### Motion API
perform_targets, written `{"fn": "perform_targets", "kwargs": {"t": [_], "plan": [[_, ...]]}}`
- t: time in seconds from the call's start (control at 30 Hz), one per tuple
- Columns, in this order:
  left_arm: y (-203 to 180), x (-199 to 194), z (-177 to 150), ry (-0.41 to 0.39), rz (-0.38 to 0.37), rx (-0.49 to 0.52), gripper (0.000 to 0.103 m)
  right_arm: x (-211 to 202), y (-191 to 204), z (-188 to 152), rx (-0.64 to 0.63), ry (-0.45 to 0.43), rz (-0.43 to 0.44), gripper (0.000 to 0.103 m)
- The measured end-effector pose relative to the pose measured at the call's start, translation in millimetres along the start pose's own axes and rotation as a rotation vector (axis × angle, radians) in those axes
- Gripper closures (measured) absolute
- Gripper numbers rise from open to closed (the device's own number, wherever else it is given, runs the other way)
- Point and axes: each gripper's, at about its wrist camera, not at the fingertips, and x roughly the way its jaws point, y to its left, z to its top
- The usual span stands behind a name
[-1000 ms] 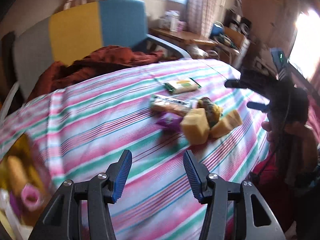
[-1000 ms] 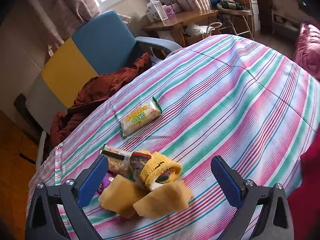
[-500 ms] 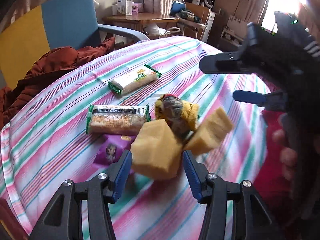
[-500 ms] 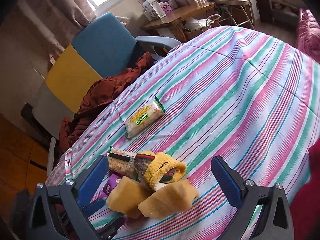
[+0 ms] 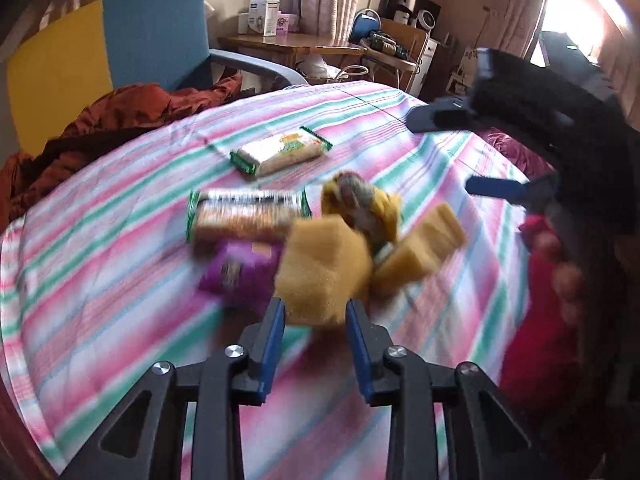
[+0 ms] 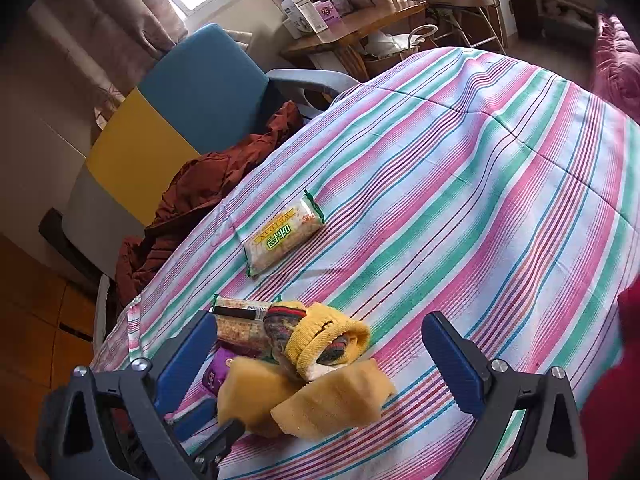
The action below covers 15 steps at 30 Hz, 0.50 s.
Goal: Organize objects
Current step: 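Grasp the yellow sponge with the left gripper while the right gripper grasps the purple sachet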
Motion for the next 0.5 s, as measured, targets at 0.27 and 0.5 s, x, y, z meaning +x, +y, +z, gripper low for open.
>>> {"fn": "perform_targets", "kwargs": {"t": [0.27,0.5], "plan": [[2.6,-13.1,-34.7,0.018,-0.020,-0.080,0.069,0.1,-1.3,-1.0,-0.001,-0.003,-0.024,0.000],[29.0,-15.0,-23.7,-0.006,0.004,-0.232,0.056,0.3,0.9,-0.5,-0.002,-0.003,-0.019,0.000]]}}
